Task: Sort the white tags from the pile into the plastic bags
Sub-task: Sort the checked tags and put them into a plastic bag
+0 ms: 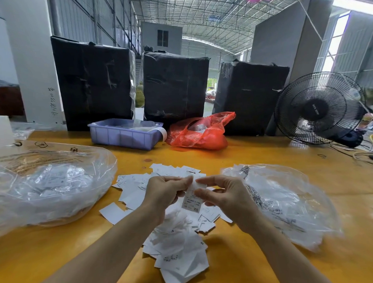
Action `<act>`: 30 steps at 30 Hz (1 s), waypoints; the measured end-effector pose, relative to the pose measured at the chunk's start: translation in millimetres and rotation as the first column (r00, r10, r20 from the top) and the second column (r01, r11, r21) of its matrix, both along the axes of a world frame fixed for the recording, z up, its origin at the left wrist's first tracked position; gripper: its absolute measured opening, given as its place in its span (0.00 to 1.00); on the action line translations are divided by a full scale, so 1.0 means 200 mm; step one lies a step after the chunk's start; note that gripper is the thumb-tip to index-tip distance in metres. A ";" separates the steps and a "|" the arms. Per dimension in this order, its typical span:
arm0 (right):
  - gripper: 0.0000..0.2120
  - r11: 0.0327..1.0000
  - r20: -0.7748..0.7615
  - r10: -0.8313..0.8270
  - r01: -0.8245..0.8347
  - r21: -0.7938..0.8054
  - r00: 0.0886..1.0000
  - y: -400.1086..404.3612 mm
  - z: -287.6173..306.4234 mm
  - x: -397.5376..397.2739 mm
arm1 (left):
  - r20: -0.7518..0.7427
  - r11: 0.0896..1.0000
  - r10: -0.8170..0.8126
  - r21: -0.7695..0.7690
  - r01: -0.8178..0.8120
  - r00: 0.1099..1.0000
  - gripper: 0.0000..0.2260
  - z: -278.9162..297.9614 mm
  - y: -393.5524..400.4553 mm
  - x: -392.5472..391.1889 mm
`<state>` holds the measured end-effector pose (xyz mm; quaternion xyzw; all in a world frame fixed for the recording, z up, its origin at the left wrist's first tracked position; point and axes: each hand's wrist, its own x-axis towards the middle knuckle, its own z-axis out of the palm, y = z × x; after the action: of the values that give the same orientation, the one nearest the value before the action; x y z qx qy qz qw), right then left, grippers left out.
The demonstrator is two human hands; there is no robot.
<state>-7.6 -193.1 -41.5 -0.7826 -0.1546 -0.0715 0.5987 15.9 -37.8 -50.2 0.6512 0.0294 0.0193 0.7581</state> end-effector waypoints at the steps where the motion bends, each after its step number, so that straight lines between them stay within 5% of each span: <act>1: 0.12 1.000 -0.003 0.012 -0.012 0.002 1.000 0.00 0.00 0.00 | -0.001 1.000 0.004 -0.012 -0.004 1.000 0.12 0.00 0.00 0.00; 13: 0.06 0.989 -0.210 -0.011 0.041 0.139 0.978 -0.03 -0.01 0.03 | 0.044 0.994 -0.039 0.102 0.034 0.998 0.07 0.00 -0.02 -0.01; 22: 0.01 0.892 -0.302 -0.126 0.241 0.382 0.945 -0.04 -0.04 0.06 | -0.116 0.957 -0.243 0.132 0.258 0.963 0.08 -0.01 0.00 -0.01; 30: 0.07 0.880 -0.211 -0.130 0.211 0.425 0.969 -0.03 -0.04 0.06 | -0.056 0.975 -0.148 0.162 0.155 0.987 0.05 -0.02 0.04 0.03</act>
<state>5.1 -199.2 -50.3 -0.6391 -0.0111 -0.0880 0.7640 22.1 -29.3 -55.0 0.7126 -0.0056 -0.0502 0.6998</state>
